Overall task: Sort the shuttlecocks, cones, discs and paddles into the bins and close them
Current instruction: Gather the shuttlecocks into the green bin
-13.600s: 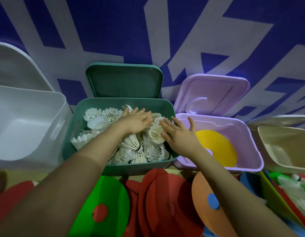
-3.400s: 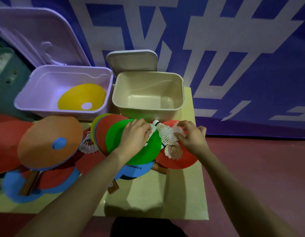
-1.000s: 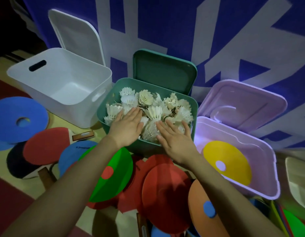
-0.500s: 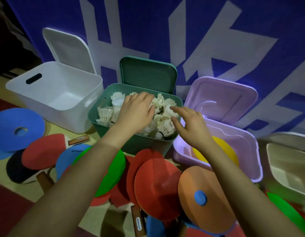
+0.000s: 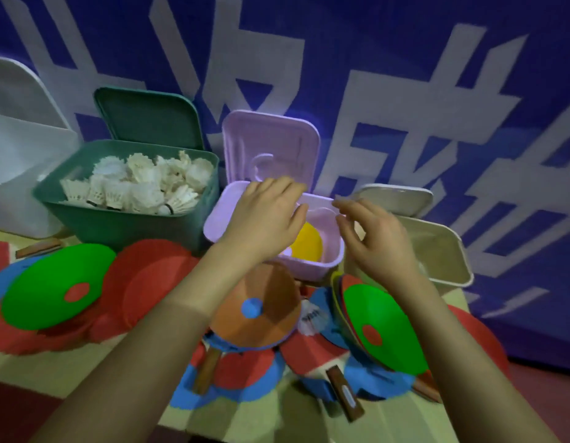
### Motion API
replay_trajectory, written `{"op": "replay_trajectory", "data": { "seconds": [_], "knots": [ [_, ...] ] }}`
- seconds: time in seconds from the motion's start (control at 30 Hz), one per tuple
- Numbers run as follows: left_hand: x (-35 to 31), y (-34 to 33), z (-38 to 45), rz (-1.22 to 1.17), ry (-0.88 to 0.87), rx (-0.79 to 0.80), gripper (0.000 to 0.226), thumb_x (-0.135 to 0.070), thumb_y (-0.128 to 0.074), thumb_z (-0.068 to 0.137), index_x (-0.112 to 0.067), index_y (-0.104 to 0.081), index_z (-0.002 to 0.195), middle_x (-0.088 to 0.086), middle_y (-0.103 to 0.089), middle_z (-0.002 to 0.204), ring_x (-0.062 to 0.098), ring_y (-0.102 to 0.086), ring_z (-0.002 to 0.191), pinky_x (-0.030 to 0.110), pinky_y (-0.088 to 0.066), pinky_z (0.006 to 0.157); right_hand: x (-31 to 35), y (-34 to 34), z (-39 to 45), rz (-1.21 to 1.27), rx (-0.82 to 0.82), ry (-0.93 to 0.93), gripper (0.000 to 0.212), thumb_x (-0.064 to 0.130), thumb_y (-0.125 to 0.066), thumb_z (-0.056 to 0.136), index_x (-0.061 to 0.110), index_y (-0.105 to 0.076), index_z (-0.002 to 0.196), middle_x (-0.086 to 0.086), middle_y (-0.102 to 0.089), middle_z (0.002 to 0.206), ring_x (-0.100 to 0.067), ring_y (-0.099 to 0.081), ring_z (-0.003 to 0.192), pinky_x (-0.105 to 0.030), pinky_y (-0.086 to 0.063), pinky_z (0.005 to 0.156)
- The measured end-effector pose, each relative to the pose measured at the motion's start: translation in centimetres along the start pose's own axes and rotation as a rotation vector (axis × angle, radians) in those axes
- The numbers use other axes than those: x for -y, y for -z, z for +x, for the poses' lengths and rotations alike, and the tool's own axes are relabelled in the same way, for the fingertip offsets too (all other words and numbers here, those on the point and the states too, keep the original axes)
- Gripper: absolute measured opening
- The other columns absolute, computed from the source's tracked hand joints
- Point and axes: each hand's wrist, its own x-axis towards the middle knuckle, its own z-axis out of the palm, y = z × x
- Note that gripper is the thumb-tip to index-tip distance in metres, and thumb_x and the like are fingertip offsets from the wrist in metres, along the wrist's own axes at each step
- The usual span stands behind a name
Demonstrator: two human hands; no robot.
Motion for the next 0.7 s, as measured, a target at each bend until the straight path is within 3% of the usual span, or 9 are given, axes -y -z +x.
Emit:
{"op": "replay_trajectory", "data": {
  "seconds": [0.17,0.23,0.37,0.5,0.6,0.7],
  "knots": [
    [-8.1,-2.5,-0.2,-0.021,-0.060,0.028,0.041,-0.031,-0.036,0.082,-0.009,-0.066,0.099,0.009,-0.067,0.096,0.030,-0.063,0.087,0.036,-0.035,0.076,-4.9,4.8,-6.0,-0.031,0.000,-0.064,0.031,0.029,-0.048,0.089,0.014,-0.065,0.111,-0.006,-0.066,0.095,-0.031,-0.063,0.082,-0.041,-0.051,0.067],
    [-10.5,-3.8,-0.2,-0.043,-0.096,0.055,0.041,-0.032,-0.036,0.082,-0.010,-0.066,0.099,0.008,-0.067,0.095,0.031,-0.062,0.085,0.037,-0.040,0.074,-6.6,6.2,-8.2,-0.040,0.004,-0.103,0.034,0.031,-0.045,0.090,0.014,-0.065,0.112,-0.005,-0.066,0.096,-0.029,-0.063,0.084,-0.041,-0.051,0.068],
    [-13.6,-6.9,0.2,-0.079,-0.172,0.113,0.038,-0.033,-0.038,0.082,-0.011,-0.066,0.098,0.005,-0.067,0.093,0.029,-0.061,0.082,0.036,-0.036,0.074,-9.7,7.7,-11.6,-0.080,0.030,-0.179,0.039,0.034,-0.040,0.090,0.013,-0.065,0.112,-0.004,-0.066,0.094,-0.028,-0.062,0.083,-0.037,-0.050,0.063],
    [-15.5,-10.4,1.2,-0.100,-0.247,0.182,0.040,-0.034,-0.037,0.081,-0.011,-0.066,0.095,0.006,-0.066,0.091,0.029,-0.061,0.082,0.033,-0.032,0.075,-12.3,7.7,-14.2,-0.126,0.039,-0.287,0.032,0.027,-0.047,0.090,0.013,-0.065,0.112,-0.005,-0.067,0.096,-0.029,-0.062,0.083,-0.035,-0.047,0.063],
    [-17.0,-12.9,1.8,-0.134,-0.306,0.293,0.048,-0.038,-0.029,0.082,-0.010,-0.064,0.099,0.007,-0.063,0.094,0.030,-0.059,0.090,0.037,-0.041,0.080,-14.3,7.3,-16.0,-0.177,0.103,-0.383,0.032,0.026,-0.051,0.086,0.012,-0.065,0.111,-0.006,-0.067,0.098,-0.032,-0.062,0.084,-0.033,-0.044,0.065],
    [-18.7,-15.2,2.1,-0.155,-0.347,0.421,0.045,-0.038,-0.031,0.090,-0.014,-0.058,0.116,0.005,-0.058,0.111,0.027,-0.051,0.108,0.037,-0.034,0.091,-16.8,6.7,-18.5,-0.228,0.212,-0.509,0.039,0.032,-0.051,0.083,0.012,-0.065,0.114,-0.007,-0.067,0.102,-0.034,-0.061,0.090,-0.039,-0.041,0.076]
  ]
}}
